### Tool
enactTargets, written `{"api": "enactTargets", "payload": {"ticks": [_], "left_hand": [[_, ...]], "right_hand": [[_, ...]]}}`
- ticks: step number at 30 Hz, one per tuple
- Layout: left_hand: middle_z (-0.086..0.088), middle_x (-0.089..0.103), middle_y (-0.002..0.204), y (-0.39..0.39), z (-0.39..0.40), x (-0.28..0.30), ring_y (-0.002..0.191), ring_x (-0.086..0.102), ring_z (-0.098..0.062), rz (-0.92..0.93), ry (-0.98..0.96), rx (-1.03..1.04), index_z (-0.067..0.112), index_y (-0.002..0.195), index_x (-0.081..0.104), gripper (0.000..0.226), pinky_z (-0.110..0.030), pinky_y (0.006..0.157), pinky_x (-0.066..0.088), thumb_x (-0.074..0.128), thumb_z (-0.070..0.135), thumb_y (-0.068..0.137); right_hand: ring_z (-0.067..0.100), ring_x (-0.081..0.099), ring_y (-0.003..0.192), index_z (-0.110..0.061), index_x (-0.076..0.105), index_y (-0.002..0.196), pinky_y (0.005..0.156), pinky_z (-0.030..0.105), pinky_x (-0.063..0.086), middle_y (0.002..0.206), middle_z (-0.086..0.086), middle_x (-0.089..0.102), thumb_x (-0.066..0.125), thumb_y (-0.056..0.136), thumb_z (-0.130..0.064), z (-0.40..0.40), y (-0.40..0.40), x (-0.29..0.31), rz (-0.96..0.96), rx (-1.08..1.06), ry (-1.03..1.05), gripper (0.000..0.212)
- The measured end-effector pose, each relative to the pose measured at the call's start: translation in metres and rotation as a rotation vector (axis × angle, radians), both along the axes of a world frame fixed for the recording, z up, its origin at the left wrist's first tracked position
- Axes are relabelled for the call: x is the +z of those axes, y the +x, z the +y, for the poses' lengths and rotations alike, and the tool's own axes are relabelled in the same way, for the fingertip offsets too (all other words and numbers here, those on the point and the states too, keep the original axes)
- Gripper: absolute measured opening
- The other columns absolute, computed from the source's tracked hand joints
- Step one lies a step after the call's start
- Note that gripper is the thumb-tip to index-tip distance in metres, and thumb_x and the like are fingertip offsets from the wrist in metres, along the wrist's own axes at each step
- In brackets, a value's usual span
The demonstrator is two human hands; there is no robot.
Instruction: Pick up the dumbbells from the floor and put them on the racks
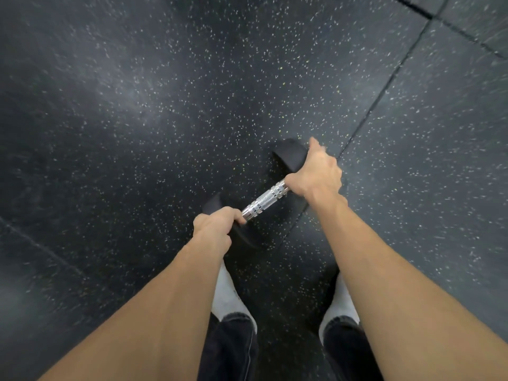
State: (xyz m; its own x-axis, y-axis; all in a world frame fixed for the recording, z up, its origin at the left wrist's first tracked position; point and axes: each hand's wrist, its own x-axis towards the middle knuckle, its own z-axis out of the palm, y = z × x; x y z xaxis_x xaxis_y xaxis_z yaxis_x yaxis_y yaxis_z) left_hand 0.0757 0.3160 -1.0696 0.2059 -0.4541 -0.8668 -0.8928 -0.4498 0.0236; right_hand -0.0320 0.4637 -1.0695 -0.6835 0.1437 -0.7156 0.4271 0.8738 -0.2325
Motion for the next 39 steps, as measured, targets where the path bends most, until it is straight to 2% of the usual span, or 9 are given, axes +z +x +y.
{"api": "enactTargets", "payload": {"ticks": [3, 8, 15, 18, 24, 26, 30, 35, 39], "left_hand": [[-0.016, 0.054, 0.095, 0.001, 0.007, 0.010, 0.095, 0.061, -0.037, -0.003, -0.006, -0.050, 0.010, 0.122, 0.041, 0.079, -0.050, 0.086, 0.056, 0.078, -0.001, 0.053], [-0.004, 0.047, 0.088, 0.003, 0.008, 0.048, 0.067, 0.041, -0.016, 0.043, -0.125, -0.240, 0.012, 0.127, 0.046, 0.076, -0.028, 0.050, 0.038, 0.082, 0.008, 0.060], [-0.001, 0.047, 0.093, 0.029, -0.025, 0.157, 0.084, 0.047, -0.023, 0.130, -0.202, -0.322, 0.021, 0.103, 0.043, 0.062, -0.028, 0.050, 0.035, 0.084, 0.016, 0.058], [0.002, 0.043, 0.088, 0.051, -0.050, 0.222, 0.085, 0.046, -0.024, 0.169, -0.233, -0.258, 0.022, 0.107, 0.045, 0.064, -0.027, 0.049, 0.033, 0.084, 0.019, 0.056], [-0.009, 0.057, 0.124, 0.116, -0.127, 0.394, 0.103, 0.054, -0.028, 0.230, -0.305, -0.143, 0.010, 0.137, 0.051, 0.093, -0.028, 0.061, 0.039, 0.085, 0.027, 0.052], [-0.009, 0.057, 0.123, 0.147, -0.159, 0.465, 0.087, 0.052, -0.022, 0.247, -0.352, -0.116, 0.010, 0.136, 0.052, 0.092, -0.025, 0.053, 0.036, 0.084, 0.026, 0.052], [-0.008, 0.059, 0.115, 0.225, -0.227, 0.596, 0.070, 0.047, -0.017, 0.254, -0.411, -0.063, 0.012, 0.110, 0.056, 0.067, -0.025, 0.047, 0.035, 0.084, 0.026, 0.050], [-0.007, 0.055, 0.104, 0.338, -0.289, 0.723, 0.087, 0.054, -0.026, 0.198, -0.564, 0.032, 0.013, 0.096, 0.057, 0.061, -0.025, 0.055, 0.043, 0.083, 0.028, 0.043], [-0.006, 0.064, 0.093, 0.430, -0.347, 0.789, 0.076, 0.058, -0.021, 0.181, -0.664, 0.166, 0.005, 0.081, 0.063, 0.054, -0.022, 0.047, 0.041, 0.081, 0.030, 0.036]], "right_hand": [[0.031, 0.065, 0.095, -0.026, 0.064, 0.105, 0.076, 0.031, 0.052, 0.097, 0.005, 0.069, 0.068, 0.065, -0.010, 0.011, -0.002, 0.012, -0.022, 0.028, -0.030, 0.043], [0.027, 0.065, 0.089, -0.023, 0.065, 0.109, 0.078, 0.034, 0.055, 0.079, -0.003, 0.062, 0.076, 0.064, -0.016, 0.030, 0.019, 0.042, 0.033, -0.031, -0.055, 0.047], [0.023, 0.055, 0.083, -0.020, 0.060, 0.108, 0.072, 0.031, 0.045, 0.074, -0.012, 0.050, 0.083, 0.063, -0.025, 0.011, 0.036, 0.149, 0.107, 0.108, -0.069, 0.051], [0.025, 0.055, 0.081, -0.022, 0.057, 0.103, 0.073, 0.032, 0.047, 0.073, -0.011, 0.050, 0.082, 0.063, -0.030, -0.026, 0.038, 0.220, 0.170, 0.224, -0.095, 0.047], [0.029, 0.054, 0.078, -0.020, 0.056, 0.096, 0.069, 0.031, 0.044, 0.081, -0.001, 0.056, 0.078, 0.063, -0.040, -0.132, 0.061, 0.402, 0.263, 0.548, -0.068, 0.044], [0.030, 0.056, 0.077, -0.017, 0.058, 0.091, 0.068, 0.031, 0.046, 0.084, 0.002, 0.057, 0.078, 0.061, -0.043, -0.173, 0.082, 0.469, 0.277, 0.670, -0.058, 0.045], [0.029, 0.057, 0.074, -0.016, 0.064, 0.083, 0.066, 0.029, 0.045, 0.080, 0.002, 0.058, 0.079, 0.057, -0.041, -0.257, 0.144, 0.588, 0.274, 0.760, -0.143, 0.040], [0.016, 0.047, 0.052, -0.016, 0.060, 0.067, 0.048, 0.023, 0.034, 0.064, -0.003, 0.054, 0.082, 0.056, -0.038, -0.346, 0.241, 0.702, 0.249, 0.914, -0.266, 0.033], [0.024, 0.057, 0.063, -0.018, 0.059, 0.071, 0.058, 0.025, 0.043, 0.065, -0.003, 0.053, 0.079, 0.050, -0.040, -0.435, 0.315, 0.767, 0.288, 1.042, -0.374, 0.036]]}}
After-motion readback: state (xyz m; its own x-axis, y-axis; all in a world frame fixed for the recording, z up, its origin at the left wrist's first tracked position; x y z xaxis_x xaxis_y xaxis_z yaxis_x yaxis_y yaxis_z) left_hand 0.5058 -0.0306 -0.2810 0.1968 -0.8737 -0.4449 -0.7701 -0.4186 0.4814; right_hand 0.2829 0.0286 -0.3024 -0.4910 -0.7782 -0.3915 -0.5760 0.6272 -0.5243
